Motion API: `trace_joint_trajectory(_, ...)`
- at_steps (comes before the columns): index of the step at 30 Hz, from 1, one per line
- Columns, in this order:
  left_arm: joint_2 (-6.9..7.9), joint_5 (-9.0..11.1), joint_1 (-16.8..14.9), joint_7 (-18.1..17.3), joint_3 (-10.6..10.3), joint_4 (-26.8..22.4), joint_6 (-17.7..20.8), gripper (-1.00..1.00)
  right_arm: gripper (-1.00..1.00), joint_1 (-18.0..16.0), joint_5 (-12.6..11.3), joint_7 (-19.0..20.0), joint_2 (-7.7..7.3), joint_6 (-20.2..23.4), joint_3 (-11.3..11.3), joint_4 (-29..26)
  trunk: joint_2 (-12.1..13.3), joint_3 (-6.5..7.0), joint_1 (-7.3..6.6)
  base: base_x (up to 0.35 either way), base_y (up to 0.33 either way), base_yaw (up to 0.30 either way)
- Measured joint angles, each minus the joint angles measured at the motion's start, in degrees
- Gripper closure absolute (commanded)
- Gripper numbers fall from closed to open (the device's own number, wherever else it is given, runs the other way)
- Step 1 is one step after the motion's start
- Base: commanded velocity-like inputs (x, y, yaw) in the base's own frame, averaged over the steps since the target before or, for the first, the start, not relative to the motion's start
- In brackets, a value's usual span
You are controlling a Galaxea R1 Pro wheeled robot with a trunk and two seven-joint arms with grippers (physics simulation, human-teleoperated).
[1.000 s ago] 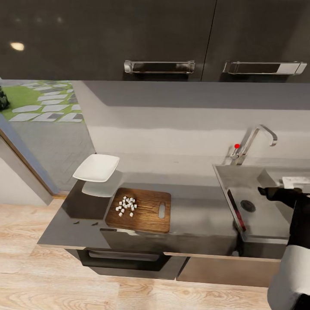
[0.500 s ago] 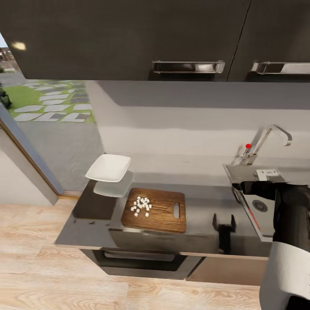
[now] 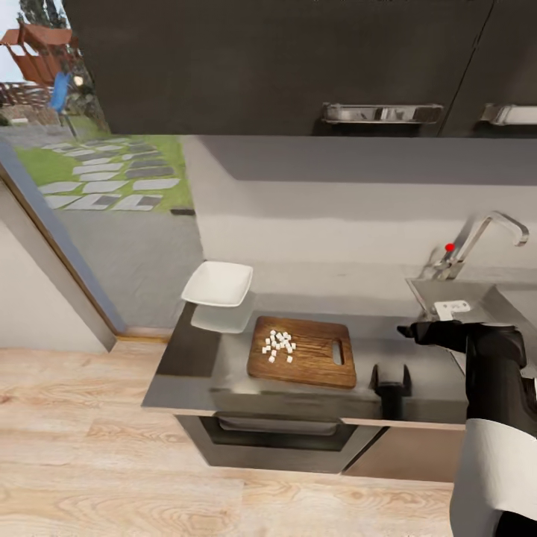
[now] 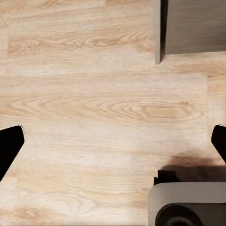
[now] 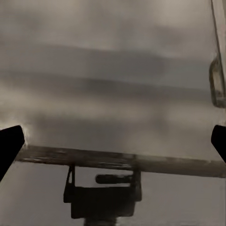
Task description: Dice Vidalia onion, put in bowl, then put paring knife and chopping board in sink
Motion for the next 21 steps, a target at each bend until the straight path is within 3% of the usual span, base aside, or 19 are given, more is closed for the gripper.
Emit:
trace_joint_trajectory(14,0.00,0.00,0.00,0.00,0.00,0.00,0.02,-1.00,-1.00,0.00,-0.10,-0.35,-0.24,-3.00,-0.68,4.84,0.00,0.00,-0.01,-0.009,0.289,0.000)
trace_joint_trajectory(18,0.00,0.01,0.00,-0.02,0.00,-0.01,0.06,-1.00,-1.00,-0.03,-0.21,-0.09,-0.29,-3.27,-4.43,4.86,0.00,0.00,-0.01,0.000,0.143,0.000)
trace_joint_trajectory(21,0.00,0.01,0.00,-0.03,0.00,-0.02,0.06,-1.00,-1.00,-0.04,-0.73,0.06,-0.29,-3.30,-5.08,4.86,-0.01,0.00,-0.01,0.000,0.018,0.000)
